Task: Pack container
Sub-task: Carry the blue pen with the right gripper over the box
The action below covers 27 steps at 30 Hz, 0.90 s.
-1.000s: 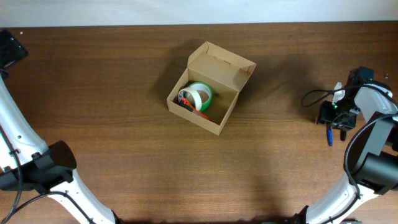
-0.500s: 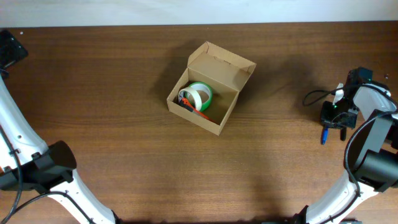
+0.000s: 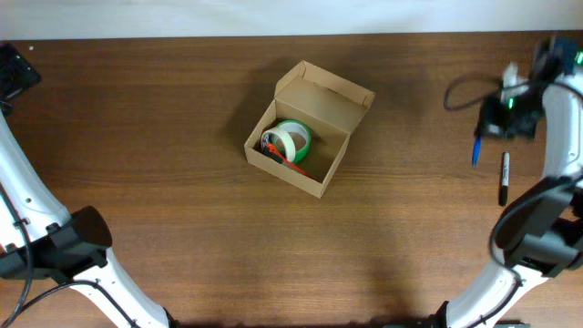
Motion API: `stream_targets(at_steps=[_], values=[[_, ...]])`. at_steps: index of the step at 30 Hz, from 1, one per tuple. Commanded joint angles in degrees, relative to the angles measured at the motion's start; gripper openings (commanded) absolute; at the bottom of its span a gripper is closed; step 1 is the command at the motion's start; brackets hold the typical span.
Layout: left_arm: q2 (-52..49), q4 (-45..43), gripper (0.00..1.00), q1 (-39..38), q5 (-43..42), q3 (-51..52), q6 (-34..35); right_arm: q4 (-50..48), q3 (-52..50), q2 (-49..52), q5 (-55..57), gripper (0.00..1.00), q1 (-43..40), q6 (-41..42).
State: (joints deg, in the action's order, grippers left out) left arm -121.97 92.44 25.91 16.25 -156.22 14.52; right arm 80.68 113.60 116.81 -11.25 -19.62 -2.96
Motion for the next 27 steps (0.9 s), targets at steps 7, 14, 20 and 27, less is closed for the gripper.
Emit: stream_targets(at_steps=[7,14,20,27], values=[[0.81,0.02,1.0,0.13,-0.22,0.2,-0.48,10.03,27.39,-5.46,6.29,0.04,25.44,-6.99],[0.81,0.0,1.0,0.13,-0.22,0.2,-0.48,7.13,26.56,-2.67,16.72,0.04,44.59,-9.4],[0.81,0.02,1.0,0.13,-0.22,0.2,-0.48,3.78,26.53,3.74,15.89,0.04,48.92,-10.14],[0.79,0.0,1.0,0.13,-0.22,0.2,-0.48,4.17,26.53,15.02,7.48,0.04,48.87,-13.16]])
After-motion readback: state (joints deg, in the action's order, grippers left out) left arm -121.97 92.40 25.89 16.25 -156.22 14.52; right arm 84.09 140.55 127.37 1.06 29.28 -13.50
